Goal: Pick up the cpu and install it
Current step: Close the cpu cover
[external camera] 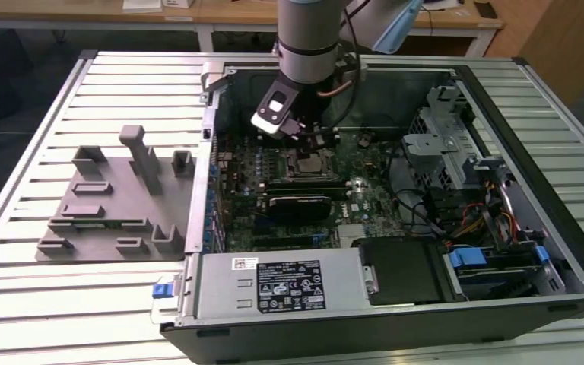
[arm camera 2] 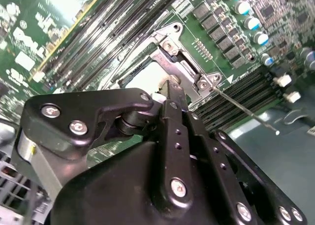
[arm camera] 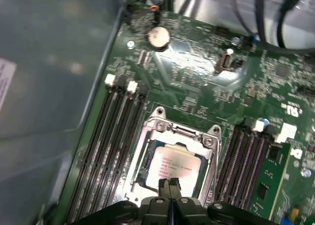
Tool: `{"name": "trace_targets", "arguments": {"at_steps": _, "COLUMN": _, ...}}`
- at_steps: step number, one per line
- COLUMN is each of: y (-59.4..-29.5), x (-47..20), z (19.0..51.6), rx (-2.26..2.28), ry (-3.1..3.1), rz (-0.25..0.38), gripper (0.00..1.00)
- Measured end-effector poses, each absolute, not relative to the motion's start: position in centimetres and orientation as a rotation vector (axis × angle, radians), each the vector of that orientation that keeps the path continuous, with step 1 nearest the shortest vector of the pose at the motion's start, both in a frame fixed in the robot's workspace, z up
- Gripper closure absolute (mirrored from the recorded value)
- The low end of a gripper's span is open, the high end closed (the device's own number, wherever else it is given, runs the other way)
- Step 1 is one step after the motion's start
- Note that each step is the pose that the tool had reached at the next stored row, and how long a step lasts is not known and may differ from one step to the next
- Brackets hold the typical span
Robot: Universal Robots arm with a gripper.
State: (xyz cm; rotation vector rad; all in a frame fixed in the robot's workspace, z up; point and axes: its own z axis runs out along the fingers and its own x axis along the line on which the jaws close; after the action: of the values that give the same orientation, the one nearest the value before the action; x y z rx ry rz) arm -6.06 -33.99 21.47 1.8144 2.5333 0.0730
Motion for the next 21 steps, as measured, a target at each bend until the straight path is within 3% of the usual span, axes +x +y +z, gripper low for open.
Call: {"name": "trace_targets", "arguments": {"at_steps": 21, "y": -33.99, "x": -6.06, "z": 21.43, "rx": 1.305, "ry": 2.836, "rz": 0.069, "gripper": 0.89}}
